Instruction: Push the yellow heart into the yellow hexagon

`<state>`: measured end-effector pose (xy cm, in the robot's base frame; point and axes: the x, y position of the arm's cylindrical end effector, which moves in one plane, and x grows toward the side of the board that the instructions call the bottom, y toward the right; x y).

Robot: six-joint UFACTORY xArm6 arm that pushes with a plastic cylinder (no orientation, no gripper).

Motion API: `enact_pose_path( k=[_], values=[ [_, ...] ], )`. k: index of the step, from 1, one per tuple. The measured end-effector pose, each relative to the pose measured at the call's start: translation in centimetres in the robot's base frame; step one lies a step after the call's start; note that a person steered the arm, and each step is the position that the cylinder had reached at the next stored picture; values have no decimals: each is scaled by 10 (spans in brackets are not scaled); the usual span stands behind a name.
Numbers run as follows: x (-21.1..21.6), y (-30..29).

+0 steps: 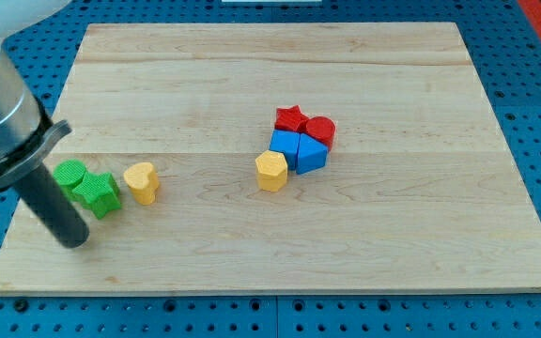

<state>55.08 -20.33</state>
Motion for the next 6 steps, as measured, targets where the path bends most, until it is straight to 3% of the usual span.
enact_pose_path(
  k=[1,2,3,4,6],
  values=[
    [-41,-2],
    [-53,5],
    [-65,67],
    [-65,134],
    [-50,165]
  ],
)
